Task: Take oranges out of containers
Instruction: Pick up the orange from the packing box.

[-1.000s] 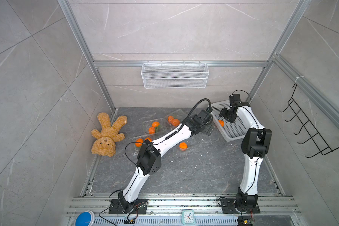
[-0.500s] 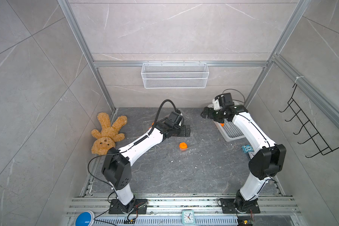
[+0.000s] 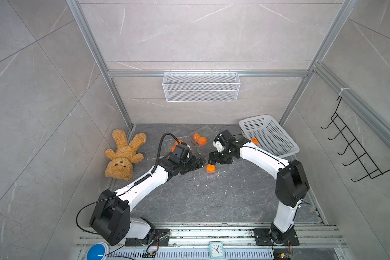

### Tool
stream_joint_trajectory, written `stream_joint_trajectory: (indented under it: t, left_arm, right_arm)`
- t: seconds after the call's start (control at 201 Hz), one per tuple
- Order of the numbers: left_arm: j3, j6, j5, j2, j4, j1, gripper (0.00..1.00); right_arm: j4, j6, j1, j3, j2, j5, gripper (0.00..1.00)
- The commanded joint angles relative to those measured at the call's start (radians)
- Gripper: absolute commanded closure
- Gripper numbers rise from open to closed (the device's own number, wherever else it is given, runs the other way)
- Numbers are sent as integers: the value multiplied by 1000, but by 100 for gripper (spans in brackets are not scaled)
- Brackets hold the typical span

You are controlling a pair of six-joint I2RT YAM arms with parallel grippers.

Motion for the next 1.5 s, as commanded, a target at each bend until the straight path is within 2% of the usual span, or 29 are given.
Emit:
stream_joint_trajectory:
  t: [0.0, 0.155, 0.464, 0.738, 0.912, 1.042, 1.187, 1.496]
  left_arm:
    - [-26, -65, 31, -31, 99, 7, 0]
    - [-65, -90, 43, -16, 152, 7, 0]
    - [-32, -76, 32, 34, 138, 9, 0]
    - [20, -57, 42, 86, 132, 11, 0]
    - [45, -55, 57, 120, 133, 15, 0]
    - [54, -57, 65, 128, 139, 15, 0]
    - [54, -62, 63, 118, 142, 17, 0]
    - [116, -19, 59, 92, 110, 16, 0]
  right_arm:
    - [-2, -8, 6, -4, 62, 15, 23]
    - [-19, -26, 22, 41, 124, 38, 26]
    - [-30, -37, 30, 78, 202, 66, 29]
    - [-115, -53, 35, 137, 235, 205, 37]
    - [-145, -58, 35, 154, 258, 243, 41]
    - [-141, -50, 35, 152, 266, 244, 46]
    - [-141, -50, 33, 171, 251, 236, 46]
    - [-214, -52, -19, 319, 180, 188, 46]
